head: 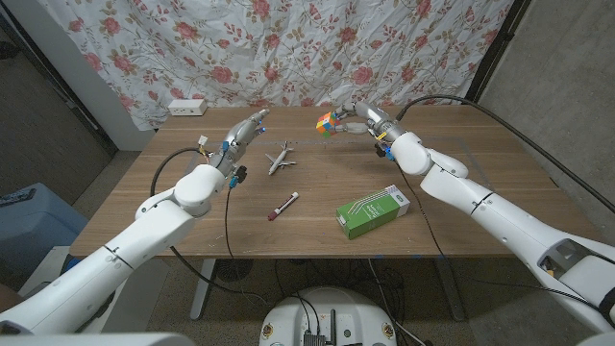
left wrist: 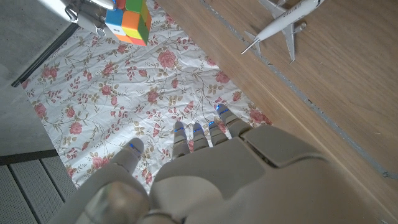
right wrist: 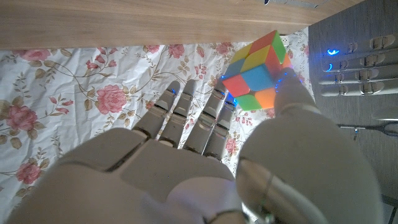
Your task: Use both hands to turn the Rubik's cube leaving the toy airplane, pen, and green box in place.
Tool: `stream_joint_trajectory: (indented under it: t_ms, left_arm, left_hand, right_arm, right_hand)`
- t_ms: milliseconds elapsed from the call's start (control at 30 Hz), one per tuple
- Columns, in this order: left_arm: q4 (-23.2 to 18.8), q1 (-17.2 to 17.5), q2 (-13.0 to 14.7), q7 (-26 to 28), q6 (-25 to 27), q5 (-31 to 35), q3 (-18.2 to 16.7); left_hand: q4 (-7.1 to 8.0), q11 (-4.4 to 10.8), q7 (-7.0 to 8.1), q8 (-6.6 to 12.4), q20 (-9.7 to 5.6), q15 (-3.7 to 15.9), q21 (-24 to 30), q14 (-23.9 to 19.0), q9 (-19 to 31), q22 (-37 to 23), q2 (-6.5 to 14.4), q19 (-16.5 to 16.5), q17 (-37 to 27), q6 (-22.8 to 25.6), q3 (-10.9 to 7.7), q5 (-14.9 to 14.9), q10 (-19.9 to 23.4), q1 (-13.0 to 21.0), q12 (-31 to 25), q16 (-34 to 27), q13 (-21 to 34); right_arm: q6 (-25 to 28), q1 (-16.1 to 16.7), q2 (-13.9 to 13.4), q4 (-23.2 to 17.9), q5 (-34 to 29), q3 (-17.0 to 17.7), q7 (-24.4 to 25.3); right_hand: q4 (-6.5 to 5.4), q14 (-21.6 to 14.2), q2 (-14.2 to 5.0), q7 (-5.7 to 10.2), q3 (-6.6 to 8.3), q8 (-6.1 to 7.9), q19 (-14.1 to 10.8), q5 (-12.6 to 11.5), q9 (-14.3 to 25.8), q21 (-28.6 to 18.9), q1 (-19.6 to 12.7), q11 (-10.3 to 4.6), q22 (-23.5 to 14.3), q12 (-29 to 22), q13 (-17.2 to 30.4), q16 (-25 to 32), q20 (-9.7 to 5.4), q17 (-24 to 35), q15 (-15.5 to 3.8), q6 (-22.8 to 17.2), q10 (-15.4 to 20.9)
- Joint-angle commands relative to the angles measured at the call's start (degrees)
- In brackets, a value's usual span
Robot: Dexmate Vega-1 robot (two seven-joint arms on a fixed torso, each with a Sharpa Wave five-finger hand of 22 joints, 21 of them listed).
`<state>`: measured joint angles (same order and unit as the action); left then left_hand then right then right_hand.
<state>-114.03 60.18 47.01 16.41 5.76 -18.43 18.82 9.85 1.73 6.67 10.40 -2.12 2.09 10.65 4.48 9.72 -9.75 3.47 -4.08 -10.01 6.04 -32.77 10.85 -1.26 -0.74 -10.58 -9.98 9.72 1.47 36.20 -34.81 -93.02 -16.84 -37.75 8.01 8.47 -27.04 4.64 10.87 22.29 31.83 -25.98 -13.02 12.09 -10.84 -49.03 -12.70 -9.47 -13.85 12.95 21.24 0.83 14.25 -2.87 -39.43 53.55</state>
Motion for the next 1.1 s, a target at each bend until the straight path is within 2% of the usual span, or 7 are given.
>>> stream_joint_trajectory:
  t_ms: [33, 500, 600, 700, 933, 1100]
  left_arm:
    - [-4.93, -0.24, 1.57, 2.28, 4.83, 7.34, 1.75]
    - [-8.45, -0.02, 0.87, 4.53, 9.03, 15.62, 4.58]
    - [-9.45, -0.25, 0.96, 4.71, 10.57, 17.83, 5.36]
    - [-10.35, -0.47, 0.88, 4.81, 12.14, 19.67, 5.97]
    - [-13.07, -1.64, 1.05, 3.55, 17.99, 23.18, 7.29]
    - [-14.06, -2.29, 0.62, 3.45, 20.35, 25.37, 8.41]
  left_hand:
    - [0.34, 0.42, 0.87, -0.2, -0.97, 2.0, -0.11, 0.68, 0.15, -0.25, 2.04, 0.42, -0.23, 0.06, 0.34, 0.31, -0.39, -0.51, 0.13, 0.03, 0.32]
    - [0.75, 0.54, 1.94, -0.33, -1.04, 1.98, -0.19, 1.44, 0.15, -0.27, 2.7, 1.42, -0.25, -0.38, 1.01, 0.45, -1.0, -0.48, 0.12, 0.0, 0.31]
    - [0.84, 1.02, 2.13, -0.37, -1.07, 1.81, -0.32, 2.19, 0.15, -0.27, 2.65, 2.2, -0.27, -0.63, 1.5, 0.46, -1.83, -0.54, 0.3, 0.1, 0.31]
    - [0.91, 1.12, 2.62, -0.52, -0.94, 1.87, -0.37, 2.72, 0.15, -0.29, 2.71, 2.81, -0.28, -1.16, 1.9, 0.48, -2.36, -0.57, 0.35, 0.13, 0.31]
    - [1.03, 1.01, 5.43, -1.01, -0.98, 1.52, -0.05, 3.47, 0.13, -0.31, 3.19, 3.47, -0.31, -4.22, 3.19, 0.58, -1.51, -0.55, -0.35, -0.15, 0.33]
    - [1.02, 1.03, 5.73, -0.95, -1.07, 1.36, -0.05, 3.65, 0.12, -0.31, 3.23, 3.7, -0.31, -4.62, 3.49, 0.6, -1.49, -0.55, -0.38, -0.16, 0.34]
  right_arm:
    - [1.53, 2.53, 1.17, -1.65, 1.69, 0.32, 4.21]
    - [2.54, 4.47, 2.17, -3.6, 3.55, 0.71, 6.75]
    - [2.83, 4.93, 2.25, -4.11, 3.86, 0.87, 7.24]
    - [2.81, 5.39, 2.34, -4.41, 4.23, 1.05, 7.81]
    - [1.77, 5.57, 2.38, -4.02, 4.81, 0.84, 7.94]
    - [0.8, 5.7, 2.69, -3.31, 5.11, 0.58, 8.26]
  right_hand:
    - [0.08, -0.59, -1.46, 1.7, -0.31, 0.42, -0.43, 0.26, 0.23, -0.09, -0.71, 0.0, -0.11, -0.11, 0.17, 0.47, 0.32, 0.17, -7.89, -2.06, 0.41]
    - [0.05, -0.89, -1.83, 1.69, -0.52, 0.39, -0.42, 0.66, 0.13, -0.04, -0.73, 0.0, -0.12, 0.03, 0.29, 0.71, 0.36, 0.24, -7.8, -2.34, 0.61]
    - [0.03, -0.98, -1.89, 1.69, -0.56, 0.41, -0.4, 0.72, 0.12, -0.03, -0.72, 0.0, -0.13, 0.05, 0.3, 0.76, 0.36, 0.25, -7.77, -2.44, 0.65]
    - [0.03, -1.03, -1.94, 1.69, -0.61, 0.41, -0.43, 0.79, 0.11, -0.04, -0.71, 0.01, -0.13, 0.04, 0.34, 0.81, 0.39, 0.26, -7.76, -2.53, 0.74]
    - [0.07, -1.09, -2.05, 1.69, -0.66, 0.42, -0.48, 0.91, 0.08, -0.05, -0.78, 0.01, -0.13, 0.03, 0.41, 0.87, 0.39, 0.28, -7.8, -2.66, 0.87]
    - [0.1, -1.13, -2.12, 1.7, -0.68, 0.4, -0.53, 0.97, 0.07, -0.06, -0.85, 0.01, -0.13, 0.07, 0.43, 0.92, 0.43, 0.29, -7.84, -2.67, 0.89]
